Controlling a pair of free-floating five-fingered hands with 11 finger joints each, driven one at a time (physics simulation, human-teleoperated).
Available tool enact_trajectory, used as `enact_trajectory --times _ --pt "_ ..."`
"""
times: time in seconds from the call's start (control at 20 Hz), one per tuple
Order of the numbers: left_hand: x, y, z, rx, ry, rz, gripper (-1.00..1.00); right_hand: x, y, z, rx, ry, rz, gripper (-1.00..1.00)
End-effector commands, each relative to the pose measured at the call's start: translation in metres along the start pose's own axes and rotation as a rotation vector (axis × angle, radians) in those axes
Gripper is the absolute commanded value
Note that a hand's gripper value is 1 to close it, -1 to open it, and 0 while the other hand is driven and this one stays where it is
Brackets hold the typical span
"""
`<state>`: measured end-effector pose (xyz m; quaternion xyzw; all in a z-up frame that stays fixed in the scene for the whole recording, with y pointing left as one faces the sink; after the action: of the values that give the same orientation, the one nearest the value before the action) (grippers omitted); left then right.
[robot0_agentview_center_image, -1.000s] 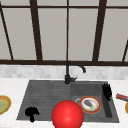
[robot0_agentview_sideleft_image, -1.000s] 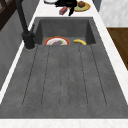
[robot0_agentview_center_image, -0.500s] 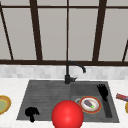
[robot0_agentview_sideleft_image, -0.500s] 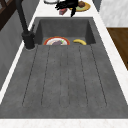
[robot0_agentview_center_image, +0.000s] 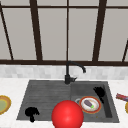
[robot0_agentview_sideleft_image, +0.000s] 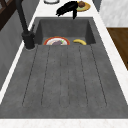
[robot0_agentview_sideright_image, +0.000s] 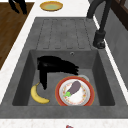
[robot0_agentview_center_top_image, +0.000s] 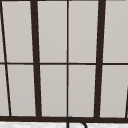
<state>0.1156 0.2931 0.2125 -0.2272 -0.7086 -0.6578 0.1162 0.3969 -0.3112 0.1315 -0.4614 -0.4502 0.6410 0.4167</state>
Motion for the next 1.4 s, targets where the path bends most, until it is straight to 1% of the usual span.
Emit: enact_trajectory --times 0.0,0.05,0.1,0.15,0.2,0.3,0.4,0.6,0.9,1.0,1.2,1.35 --pt "0.0 0.0 0.0 0.0 0.0 0.0 0.0 0.013 -0.004 -0.012 0.109 -0.035 -0.059 -1.0" --pt "0.0 0.0 0.0 0.0 0.0 0.0 0.0 0.016 -0.006 -0.014 0.128 -0.036 -0.07 -1.0" --pt "0.0 0.0 0.0 0.0 0.0 0.0 0.0 0.018 -0.004 -0.003 0.111 -0.033 -0.093 -1.0" --pt "0.0 0.0 0.0 0.0 0.0 0.0 0.0 0.02 -0.003 0.007 0.1 -0.035 -0.101 -1.0" --pt "0.0 0.0 0.0 0.0 0.0 0.0 0.0 0.027 -0.002 0.018 0.106 -0.039 -0.098 -1.0" --pt "0.0 0.0 0.0 0.0 0.0 0.0 0.0 0.033 -0.007 0.028 0.133 -0.04 -0.094 -1.0" --pt "0.0 0.0 0.0 0.0 0.0 0.0 0.0 0.038 -0.015 0.04 0.164 -0.039 -0.095 -1.0" --pt "0.0 0.0 0.0 0.0 0.0 0.0 0.0 0.048 -0.028 0.063 0.215 -0.044 -0.129 -1.0" --pt "0.0 0.0 0.0 0.0 0.0 0.0 0.0 0.062 -0.052 0.097 0.292 -0.055 -0.156 -1.0" --pt "0.0 0.0 0.0 0.0 0.0 0.0 0.0 0.072 -0.058 0.107 0.324 -0.06 -0.168 -1.0" --pt "0.0 0.0 0.0 0.0 0.0 0.0 0.0 0.082 -0.075 0.138 0.335 -0.059 -0.173 -1.0" --pt "0.0 0.0 0.0 0.0 0.0 0.0 0.0 0.089 -0.089 0.159 0.35 -0.063 -0.188 -1.0"
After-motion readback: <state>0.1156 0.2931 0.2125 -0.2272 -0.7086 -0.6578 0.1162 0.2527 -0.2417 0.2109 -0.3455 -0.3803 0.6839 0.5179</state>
